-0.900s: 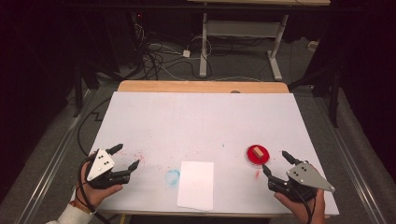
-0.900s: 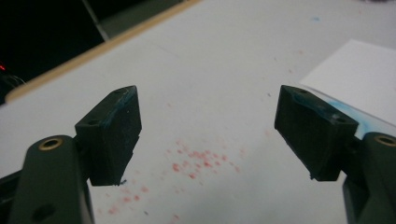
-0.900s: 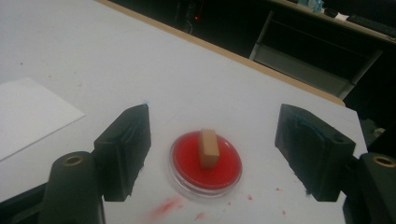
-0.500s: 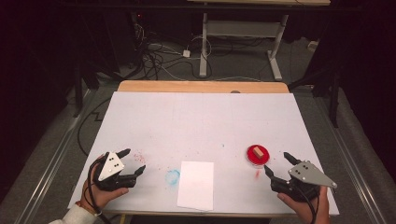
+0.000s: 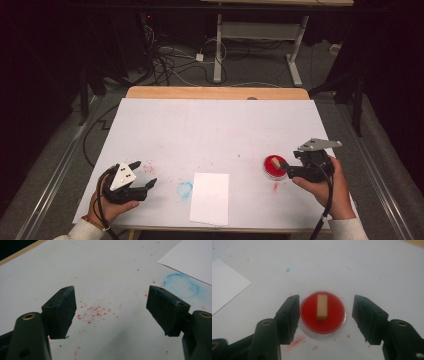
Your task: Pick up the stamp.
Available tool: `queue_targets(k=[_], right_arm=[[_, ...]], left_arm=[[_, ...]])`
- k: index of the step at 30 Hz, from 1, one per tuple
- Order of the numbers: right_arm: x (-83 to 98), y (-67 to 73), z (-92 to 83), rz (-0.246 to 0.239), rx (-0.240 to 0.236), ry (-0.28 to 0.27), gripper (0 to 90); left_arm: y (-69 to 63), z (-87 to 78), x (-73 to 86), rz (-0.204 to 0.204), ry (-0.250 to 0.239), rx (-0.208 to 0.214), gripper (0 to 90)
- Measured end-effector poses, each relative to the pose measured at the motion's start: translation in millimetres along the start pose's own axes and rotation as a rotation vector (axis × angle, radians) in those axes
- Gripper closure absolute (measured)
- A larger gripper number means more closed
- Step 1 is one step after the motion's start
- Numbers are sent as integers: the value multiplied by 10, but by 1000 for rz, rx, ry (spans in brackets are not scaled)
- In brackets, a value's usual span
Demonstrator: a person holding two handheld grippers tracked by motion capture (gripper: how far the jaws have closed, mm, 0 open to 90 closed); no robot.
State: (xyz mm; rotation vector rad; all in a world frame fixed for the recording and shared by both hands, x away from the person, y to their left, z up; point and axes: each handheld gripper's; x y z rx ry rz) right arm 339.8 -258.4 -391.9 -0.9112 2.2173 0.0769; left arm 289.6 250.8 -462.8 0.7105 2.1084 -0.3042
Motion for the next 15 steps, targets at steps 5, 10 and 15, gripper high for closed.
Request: queue_targets(k=[5, 10, 15], right_arm=[[-89, 10, 187, -11, -13, 73, 451], [-126, 52, 360, -40, -34, 127, 528], [-114, 56, 469, -51, -35, 157, 571]], left_arm=[[2, -8, 19, 0, 6, -7, 235], [9, -16, 30, 5, 14, -9, 235], [9, -12, 35, 7, 17, -9, 235]])
Point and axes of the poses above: each handheld gripper's, and its own axes: z roughly forward along the jaws, x roughly out of its underside, y roughly to its left, and after that the axes turned 10 degrees about -z, right-handed
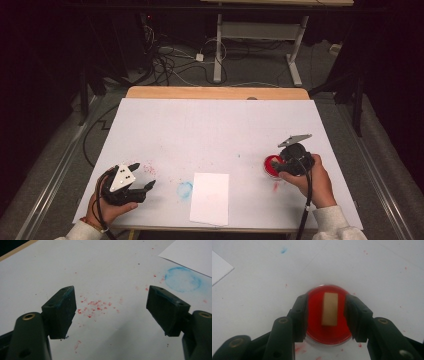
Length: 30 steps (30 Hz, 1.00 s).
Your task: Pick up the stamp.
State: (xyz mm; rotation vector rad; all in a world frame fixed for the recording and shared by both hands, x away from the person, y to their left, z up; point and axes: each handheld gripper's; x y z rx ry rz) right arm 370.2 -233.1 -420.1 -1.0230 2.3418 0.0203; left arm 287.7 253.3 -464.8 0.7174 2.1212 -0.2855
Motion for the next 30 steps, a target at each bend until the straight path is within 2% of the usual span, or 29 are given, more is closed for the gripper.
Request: queue_targets(k=[8, 9, 20, 23, 25, 30], right_arm=[[20, 9, 99, -19, -7, 26, 712], [26, 7, 104, -18, 6, 21, 739], [56, 2, 138, -18, 13, 11, 762], [61, 1, 126, -23, 8, 3, 763], [57, -3, 71, -17, 7, -22, 763], [33, -23, -225, -13, 23, -111, 763]], left_arm=[[-6, -1, -2, 9, -4, 14, 232], [-6, 1, -3, 9, -3, 13, 232], [-15, 24, -10, 13, 4, 19, 233], [-14, 20, -22, -3, -2, 38, 238], [-18, 15, -30, -3, -8, 39, 238], [-3, 24, -18, -3, 1, 30, 237]])
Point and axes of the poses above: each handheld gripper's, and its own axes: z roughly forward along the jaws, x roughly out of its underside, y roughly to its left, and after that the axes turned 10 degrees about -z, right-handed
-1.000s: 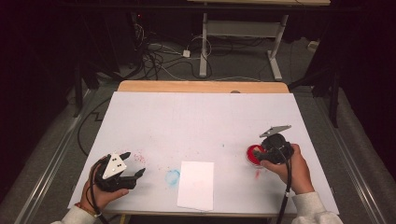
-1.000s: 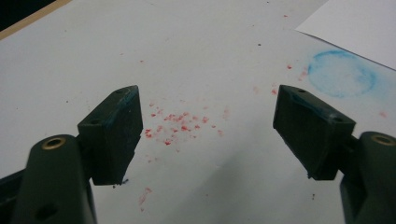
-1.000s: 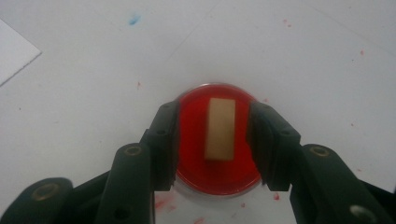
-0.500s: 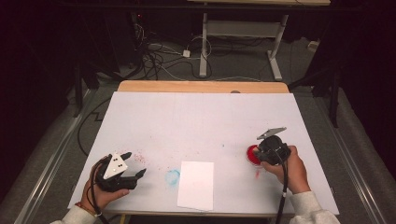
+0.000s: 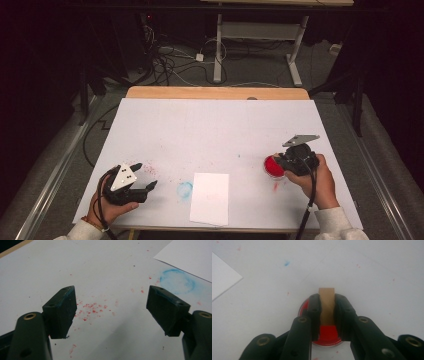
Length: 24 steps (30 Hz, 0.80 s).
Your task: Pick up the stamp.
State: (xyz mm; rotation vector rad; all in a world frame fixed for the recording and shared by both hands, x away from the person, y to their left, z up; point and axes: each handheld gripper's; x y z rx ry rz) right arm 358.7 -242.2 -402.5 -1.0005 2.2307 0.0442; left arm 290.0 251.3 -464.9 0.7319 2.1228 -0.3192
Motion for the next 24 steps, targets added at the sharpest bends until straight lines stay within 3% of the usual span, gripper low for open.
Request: queue_targets(k=[7, 12, 17, 24], right_arm=[[-51, 24, -284, -16, 11, -79, 763], [-60, 45, -354, -17, 27, -80, 763], [-39, 41, -243, -26, 17, -54, 763], [25, 39, 69, -23, -3, 37, 762]], left_arm=[[-10, 0, -3, 5, -1, -6, 236], [-14, 5, -6, 11, 2, -7, 236], [-10, -1, -4, 6, -3, -6, 236], [-10, 2, -1, 13, 4, -7, 236]])
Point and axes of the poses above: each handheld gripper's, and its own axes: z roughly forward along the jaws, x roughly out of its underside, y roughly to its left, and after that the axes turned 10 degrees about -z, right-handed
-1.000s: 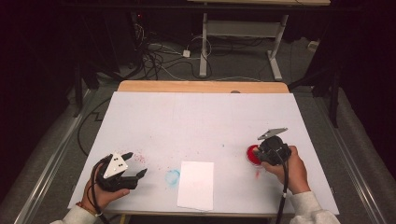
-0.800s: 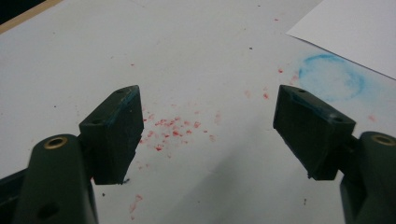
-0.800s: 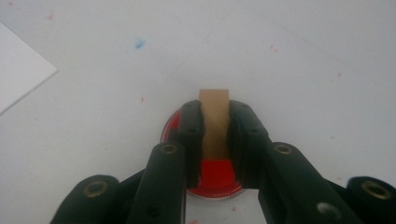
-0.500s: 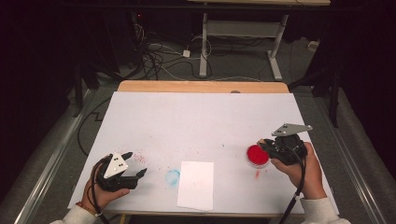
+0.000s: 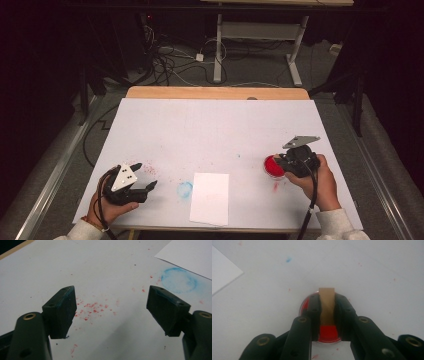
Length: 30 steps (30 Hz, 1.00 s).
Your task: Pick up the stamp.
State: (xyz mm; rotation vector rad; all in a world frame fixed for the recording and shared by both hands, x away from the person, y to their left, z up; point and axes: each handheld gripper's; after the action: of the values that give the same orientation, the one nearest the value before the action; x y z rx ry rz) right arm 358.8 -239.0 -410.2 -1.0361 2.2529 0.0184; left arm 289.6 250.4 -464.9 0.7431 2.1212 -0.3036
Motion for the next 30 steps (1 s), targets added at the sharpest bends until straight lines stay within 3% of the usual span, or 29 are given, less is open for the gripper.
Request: queue_targets(k=[5, 7, 18, 30], right_arm=[[31, 8, 157, -5, -11, 45, 763], [55, 12, 243, -14, -10, 89, 762], [113, -19, 276, 12, -33, 64, 763], [127, 2, 291, 6, -21, 59, 763]], left_arm=[[0, 2, 1, 6, 4, -7, 236], [-1, 0, 3, 9, 5, -3, 236], [-11, 8, 3, 12, 10, -2, 236], [-14, 20, -1, 12, 9, 0, 237]])
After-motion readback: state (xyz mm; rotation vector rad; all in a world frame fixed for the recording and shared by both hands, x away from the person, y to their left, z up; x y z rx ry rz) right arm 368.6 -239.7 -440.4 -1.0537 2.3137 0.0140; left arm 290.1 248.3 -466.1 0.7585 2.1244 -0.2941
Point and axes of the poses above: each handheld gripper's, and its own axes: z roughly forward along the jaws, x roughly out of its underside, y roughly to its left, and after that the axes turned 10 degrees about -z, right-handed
